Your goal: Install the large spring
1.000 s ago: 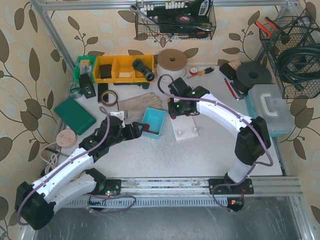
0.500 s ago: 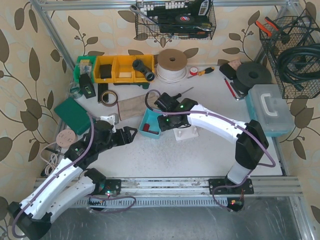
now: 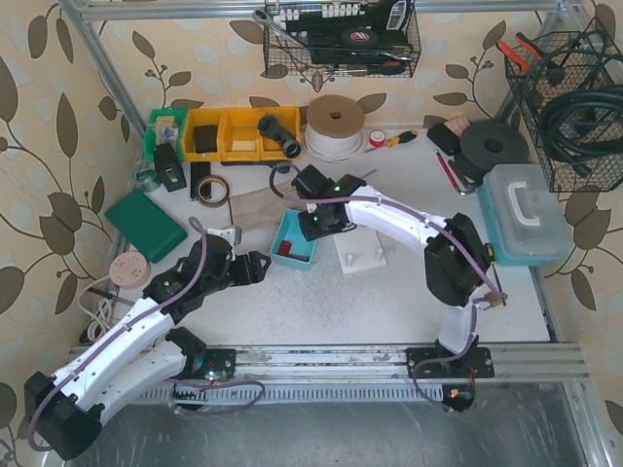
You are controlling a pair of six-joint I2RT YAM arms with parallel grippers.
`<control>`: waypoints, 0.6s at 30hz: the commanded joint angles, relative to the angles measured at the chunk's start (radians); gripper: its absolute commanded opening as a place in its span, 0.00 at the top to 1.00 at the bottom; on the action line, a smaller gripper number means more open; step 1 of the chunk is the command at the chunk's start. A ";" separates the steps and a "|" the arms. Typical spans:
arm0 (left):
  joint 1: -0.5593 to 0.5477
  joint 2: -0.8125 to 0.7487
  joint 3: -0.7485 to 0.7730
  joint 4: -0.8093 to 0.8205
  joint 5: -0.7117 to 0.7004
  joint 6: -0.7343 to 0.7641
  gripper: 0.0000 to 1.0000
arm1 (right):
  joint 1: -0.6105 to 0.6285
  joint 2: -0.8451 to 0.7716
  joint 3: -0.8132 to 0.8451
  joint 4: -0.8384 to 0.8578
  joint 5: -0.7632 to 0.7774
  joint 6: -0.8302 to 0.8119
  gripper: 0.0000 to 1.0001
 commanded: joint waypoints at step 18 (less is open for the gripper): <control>0.094 0.045 -0.044 0.153 0.039 0.020 0.18 | -0.141 0.330 0.503 -0.227 -0.161 -0.788 0.49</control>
